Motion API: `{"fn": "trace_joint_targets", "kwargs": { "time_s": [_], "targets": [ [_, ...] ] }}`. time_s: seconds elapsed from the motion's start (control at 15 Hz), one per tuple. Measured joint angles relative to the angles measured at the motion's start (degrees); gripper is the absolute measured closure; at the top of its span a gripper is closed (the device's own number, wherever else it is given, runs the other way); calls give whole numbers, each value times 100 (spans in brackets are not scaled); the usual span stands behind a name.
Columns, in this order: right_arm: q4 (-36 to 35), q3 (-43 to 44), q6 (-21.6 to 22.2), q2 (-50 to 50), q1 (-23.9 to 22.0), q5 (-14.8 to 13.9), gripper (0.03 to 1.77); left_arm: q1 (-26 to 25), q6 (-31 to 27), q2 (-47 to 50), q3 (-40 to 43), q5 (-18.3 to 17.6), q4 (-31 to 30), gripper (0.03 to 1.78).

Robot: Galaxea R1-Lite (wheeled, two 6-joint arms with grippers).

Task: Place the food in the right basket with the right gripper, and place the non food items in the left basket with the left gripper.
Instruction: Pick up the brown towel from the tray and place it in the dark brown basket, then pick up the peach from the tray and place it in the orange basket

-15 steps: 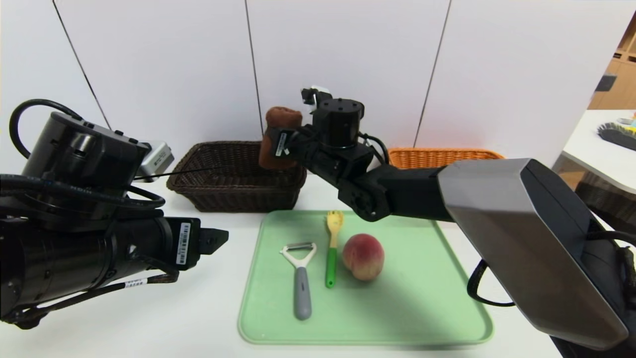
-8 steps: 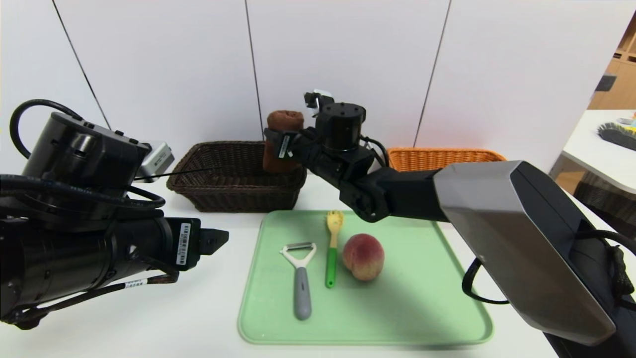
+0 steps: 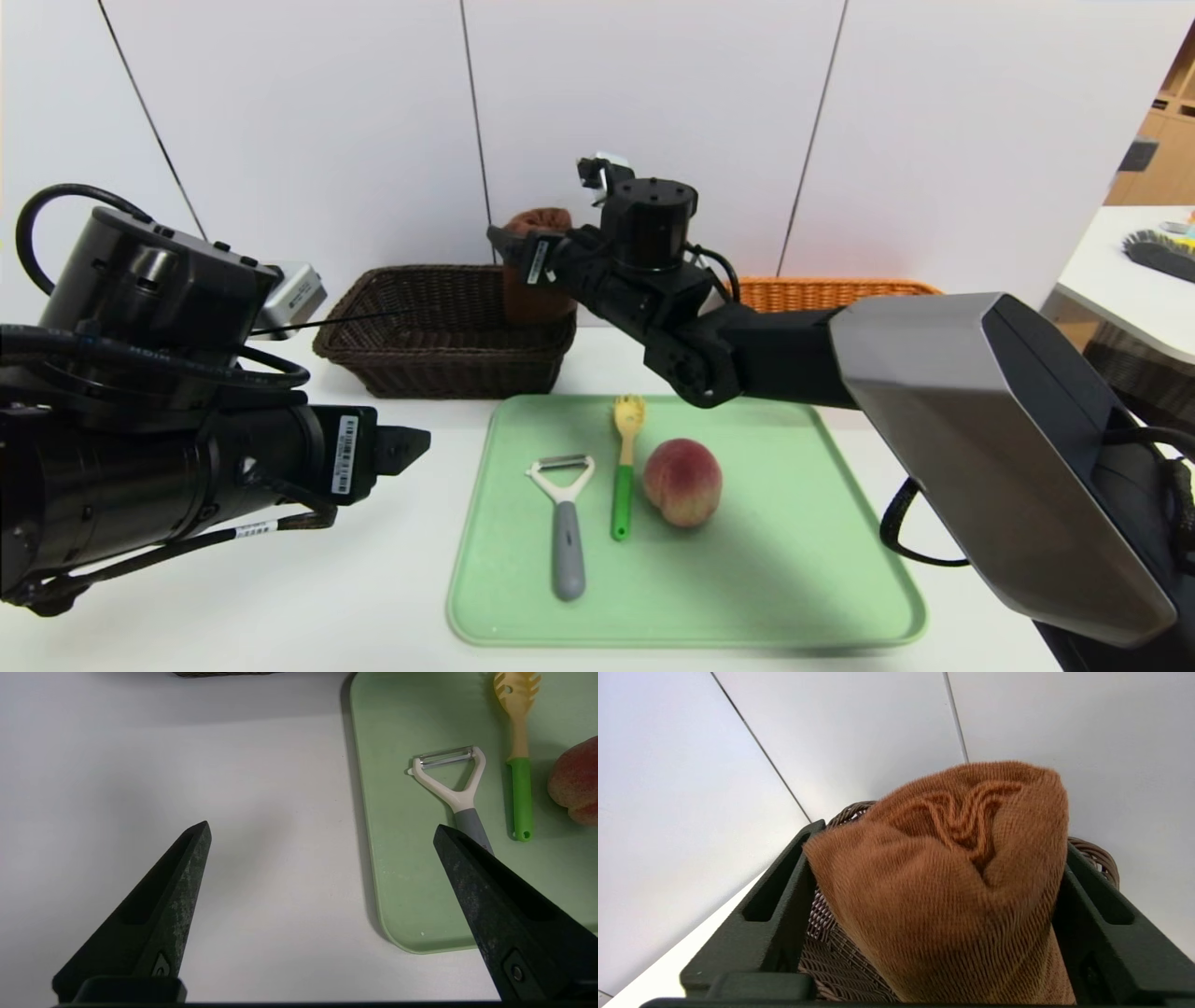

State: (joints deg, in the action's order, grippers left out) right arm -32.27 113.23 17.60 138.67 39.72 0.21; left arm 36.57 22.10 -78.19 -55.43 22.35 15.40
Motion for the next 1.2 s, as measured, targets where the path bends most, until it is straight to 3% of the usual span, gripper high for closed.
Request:
{"fn": "trace_joint_targets", "kwargs": {
  "time_s": [0.33, 0.6, 0.8, 0.93, 1.2],
  "targets": [
    [11, -2, -11, -30, 7, 6, 22, 0, -9, 27, -29, 63, -2, 12],
    [7, -7, -49, -63, 33, -21, 16, 0, -72, 49, 12, 389, 17, 12],
    [188, -18, -493, -278, -24, -166, 14, -2, -332, 124, 23, 664, 9, 12],
    [684, -18, -551, -614, -52, -221, 13, 0, -553, 168, 66, 653, -2, 12],
    [2638, -11, -779, -1734, -118, -334, 11, 107, -741, 199, 6, 330, -400, 12]
  ]
}}
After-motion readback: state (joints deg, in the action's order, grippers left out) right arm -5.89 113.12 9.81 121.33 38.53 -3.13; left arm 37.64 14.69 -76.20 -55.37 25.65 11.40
